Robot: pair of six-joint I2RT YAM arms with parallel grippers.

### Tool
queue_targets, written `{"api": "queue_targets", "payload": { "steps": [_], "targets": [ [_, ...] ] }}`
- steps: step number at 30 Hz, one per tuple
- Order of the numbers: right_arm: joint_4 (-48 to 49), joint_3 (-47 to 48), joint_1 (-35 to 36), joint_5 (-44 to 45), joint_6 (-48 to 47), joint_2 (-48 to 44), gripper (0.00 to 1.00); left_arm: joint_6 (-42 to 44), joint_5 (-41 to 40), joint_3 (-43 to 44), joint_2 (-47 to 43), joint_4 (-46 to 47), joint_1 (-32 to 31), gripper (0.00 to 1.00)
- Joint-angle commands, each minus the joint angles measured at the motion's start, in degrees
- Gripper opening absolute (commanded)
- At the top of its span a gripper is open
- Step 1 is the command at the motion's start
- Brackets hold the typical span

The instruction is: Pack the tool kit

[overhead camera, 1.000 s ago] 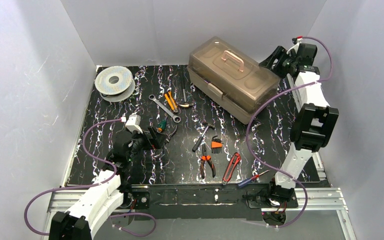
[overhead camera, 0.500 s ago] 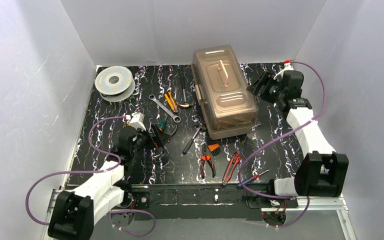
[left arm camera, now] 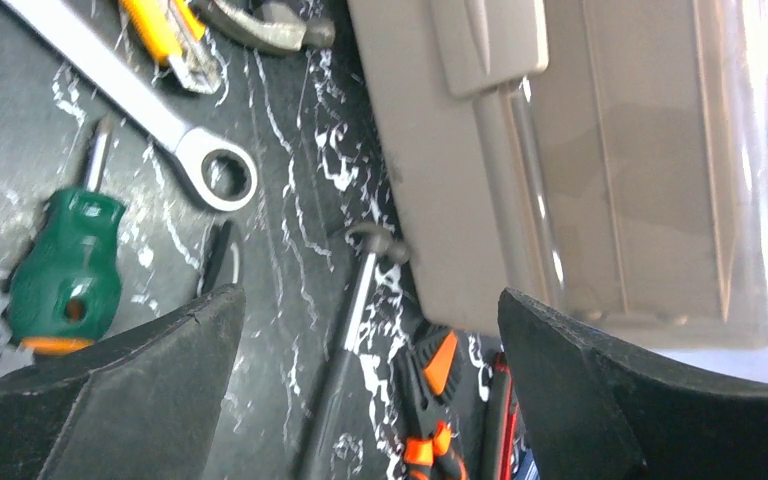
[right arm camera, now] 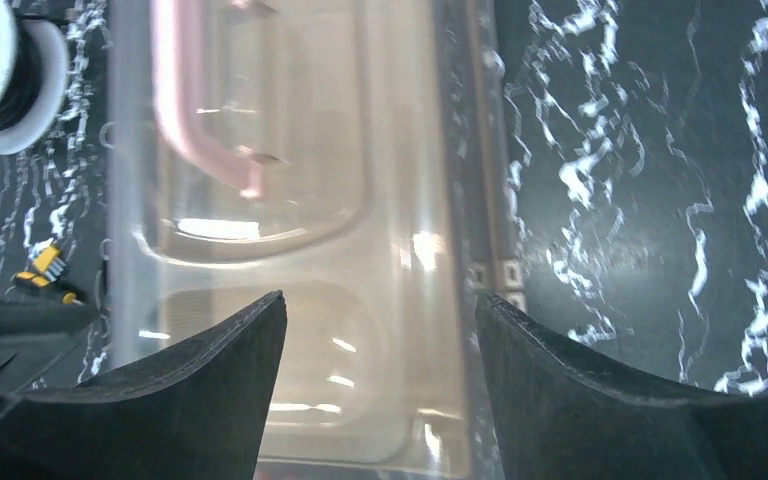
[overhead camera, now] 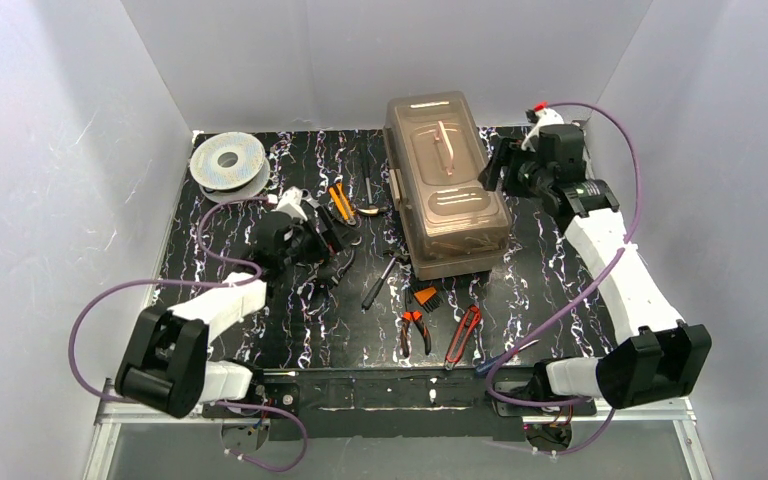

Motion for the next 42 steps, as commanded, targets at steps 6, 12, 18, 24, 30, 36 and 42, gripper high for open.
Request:
{"api": "queue_targets", "payload": {
  "steps": [6,12,18,24,30,36,42],
  "targets": [
    [-4.48,17.52,6.26,0.31,-4.77,12.06,0.77,-5.75,4.87,15.55,18.22,3.25,-0.38,0.98],
    [-8.46,28.39,8.73,1.83,-5.97,21.25,0.75,-11.66,6.49,22.17,27.93,8.3,-0.41,0.98],
    [-10.24,33.58,9.65,4.86,-6.06,26.69,0.64,-16.79,7.65,26.39,34.11,13.24,-0.38,0.98],
    [-10.45,34.39,9.67,5.75,-5.86,28.2,0.09,-24.1,7.37,26.9,38.73,21.5,-0.75,0.91],
    [-8.23,32.05,9.66,4.29,-5.29,27.0,0.01,-30.76,6.21,29.04,42.17,26.2,-1.3,0.94],
    [-7.85,31.87,9.63,2.57,-4.28,27.25,0.01,-36.35,5.13,32.0,45.95,31.35,-3.49,0.98],
    [-7.81,31.89,9.65,1.23,-3.87,27.4,0.01,-39.89,4.42,33.82,49.12,34.96,-5.27,0.94]
  ]
}}
